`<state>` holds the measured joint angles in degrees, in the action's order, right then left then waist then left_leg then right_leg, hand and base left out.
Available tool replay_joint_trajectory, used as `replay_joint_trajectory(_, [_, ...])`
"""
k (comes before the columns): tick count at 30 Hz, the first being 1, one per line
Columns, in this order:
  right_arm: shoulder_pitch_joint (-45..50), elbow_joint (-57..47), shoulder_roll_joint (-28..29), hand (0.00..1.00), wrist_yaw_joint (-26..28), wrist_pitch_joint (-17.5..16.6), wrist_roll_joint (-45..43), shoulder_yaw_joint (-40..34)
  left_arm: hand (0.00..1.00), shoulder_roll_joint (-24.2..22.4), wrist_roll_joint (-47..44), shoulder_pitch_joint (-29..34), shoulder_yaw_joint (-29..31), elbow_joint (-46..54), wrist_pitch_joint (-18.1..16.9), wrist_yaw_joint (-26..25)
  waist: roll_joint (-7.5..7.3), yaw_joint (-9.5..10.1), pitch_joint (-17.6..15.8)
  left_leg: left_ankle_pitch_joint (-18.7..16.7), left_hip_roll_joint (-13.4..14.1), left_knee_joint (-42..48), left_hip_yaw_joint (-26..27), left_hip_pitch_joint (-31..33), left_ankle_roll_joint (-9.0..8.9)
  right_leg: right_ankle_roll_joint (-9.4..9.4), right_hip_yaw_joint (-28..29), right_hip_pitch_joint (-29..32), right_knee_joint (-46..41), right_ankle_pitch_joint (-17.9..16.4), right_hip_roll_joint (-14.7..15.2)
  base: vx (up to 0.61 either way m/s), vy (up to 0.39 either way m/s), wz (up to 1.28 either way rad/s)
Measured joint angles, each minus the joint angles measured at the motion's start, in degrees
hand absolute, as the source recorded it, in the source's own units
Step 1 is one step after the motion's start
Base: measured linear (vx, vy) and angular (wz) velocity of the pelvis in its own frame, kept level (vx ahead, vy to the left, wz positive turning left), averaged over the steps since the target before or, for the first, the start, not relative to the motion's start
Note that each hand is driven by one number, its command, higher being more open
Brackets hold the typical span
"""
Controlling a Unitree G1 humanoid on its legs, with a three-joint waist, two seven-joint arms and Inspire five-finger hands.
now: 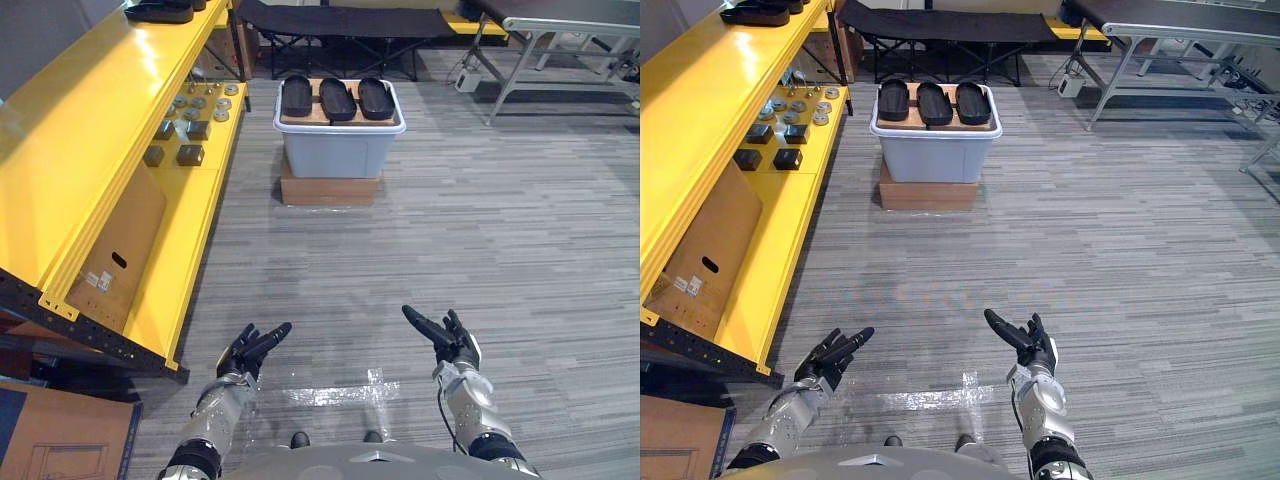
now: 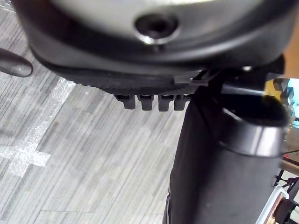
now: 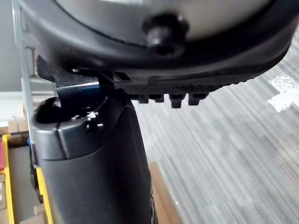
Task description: Walk over and take three plastic housings, then place them on the shelf
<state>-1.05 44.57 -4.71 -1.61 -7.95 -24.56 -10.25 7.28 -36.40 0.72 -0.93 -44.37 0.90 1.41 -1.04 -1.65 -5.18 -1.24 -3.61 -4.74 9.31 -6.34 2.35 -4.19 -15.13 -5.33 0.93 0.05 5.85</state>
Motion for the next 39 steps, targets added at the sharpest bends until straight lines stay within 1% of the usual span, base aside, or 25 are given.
replay_joint_trajectory(6, [2.25,-1.17,0.06,1.00,0.03,-0.49,0.02,0.90,1.00,-0.18,1.61,2.03,-0.51,2.38,-1.14,0.18,-0.02,-0.07,0.01,0.12,0.00,-0.02,0.03,0.03,0.01,0.01,-0.07,0.02,-0.02,0.00,0.01,-0.02,-0.006,0.00])
replay_joint_trajectory(11, [3.13,-2.33,0.53,1.00,-1.48,-0.49,0.05,1.71,1.00,-0.14,7.88,2.76,-1.06,3.76,-1.21,-0.02,-0.05,-0.18,0.02,0.27,0.00,-0.06,0.09,0.08,0.19,0.02,-0.08,0.08,-0.02,0.01,0.01,0.00,0.000,0.00])
replay_joint_trajectory(13, [3.71,-2.97,0.53,1.00,-1.61,-0.49,-0.04,1.71,1.00,-0.14,7.85,4.35,-1.86,6.81,-1.34,0.05,-0.08,-0.15,0.05,0.27,-0.01,-0.08,0.11,0.08,0.20,0.02,-0.08,0.08,0.00,0.01,0.01,0.00,0.000,0.00])
replay_joint_trajectory(15, [4.05,-3.03,0.53,1.00,-1.62,-0.47,-0.67,1.71,1.00,-0.08,7.81,4.36,-2.62,6.83,-1.77,-0.02,-0.08,-0.07,0.05,0.27,0.00,-0.08,0.10,0.09,0.20,0.02,-0.09,0.08,0.03,0.01,0.00,0.00,0.000,0.00])
replay_joint_trajectory(24, [4.78,-3.03,0.56,1.00,-1.07,0.43,-2.86,1.71,1.00,-0.17,7.78,4.39,-3.87,6.83,-1.78,0.00,-0.13,-0.12,0.08,0.31,0.00,-0.07,0.21,0.00,0.21,0.02,0.01,0.05,0.05,0.02,-0.02,0.00,0.000,0.00])
replay_joint_trajectory(30, [4.76,-3.02,0.57,1.00,1.47,1.02,-2.90,2.02,1.00,-0.15,7.82,4.88,-3.92,6.86,-1.98,0.03,-0.20,-0.04,0.12,0.31,0.00,-0.04,0.82,-0.28,0.19,0.03,0.97,0.16,-0.20,0.05,-0.05,0.00,0.000,-0.05])
replay_joint_trajectory(32, [4.61,-3.02,0.57,1.00,1.74,1.03,-2.87,2.00,1.00,-0.14,7.82,5.76,-3.92,7.64,-1.92,-0.10,-0.18,-0.01,0.11,0.24,0.03,-0.02,1.12,-0.42,0.19,0.08,1.41,1.03,-2.03,-0.25,0.10,-0.02,0.008,-0.11])
replay_joint_trajectory(34, [4.59,-2.97,0.50,1.00,1.83,1.03,-3.09,1.77,1.00,-0.14,7.82,6.35,-4.04,8.52,-1.77,-0.11,-0.38,-0.02,-0.41,-0.62,0.03,1.09,1.02,-0.06,0.21,-0.43,1.56,3.69,-8.41,-2.22,1.03,-0.06,0.025,-0.02])
replay_joint_trajectory(35, [4.57,-2.94,0.46,1.00,1.88,1.01,-3.90,1.79,1.00,-0.09,7.83,6.33,-4.33,8.50,-1.70,-0.16,-0.27,-0.02,-1.24,-1.35,0.27,2.17,0.95,-0.18,0.99,-0.58,1.53,4.99,-12.61,-2.83,1.41,-0.09,0.055,0.01])
replay_joint_trajectory(36, [4.69,-2.90,0.49,1.00,1.91,0.99,-4.74,1.78,1.00,-0.01,7.87,6.50,-5.01,8.47,-1.66,-0.19,-0.16,-0.01,-2.12,-2.97,0.63,4.44,1.09,0.15,1.87,-0.66,1.57,8.72,-21.41,-3.25,2.33,-0.10,0.085,-0.08])
replay_joint_trajectory(37, [4.70,-2.87,0.64,1.00,2.00,0.97,-5.86,1.82,1.00,0.00,7.90,6.60,-5.03,8.48,-1.64,-0.05,-0.49,0.29,-3.26,-4.22,0.54,6.19,1.38,0.03,2.82,-0.15,1.43,12.84,-31.05,-2.83,4.10,-0.09,0.087,-0.10])
replay_joint_trajectory(38, [4.77,-2.81,0.67,1.00,2.09,0.98,-6.29,1.89,1.00,0.08,7.95,6.60,-5.01,8.47,-1.58,-0.06,-0.88,0.32,-3.80,-4.56,0.25,6.78,1.32,-0.23,3.29,0.41,1.46,14.91,-35.59,-2.31,5.13,-0.04,0.075,-0.01])
replay_joint_trajectory(39, [5.12,-2.61,0.71,1.00,2.27,0.99,-6.47,1.95,1.00,0.38,8.23,6.54,-4.96,8.48,-1.11,-0.18,-0.92,0.08,-4.66,-5.32,-0.03,8.32,1.06,-0.26,4.05,1.14,1.68,18.71,-41.91,-2.89,5.99,0.01,0.047,0.06])
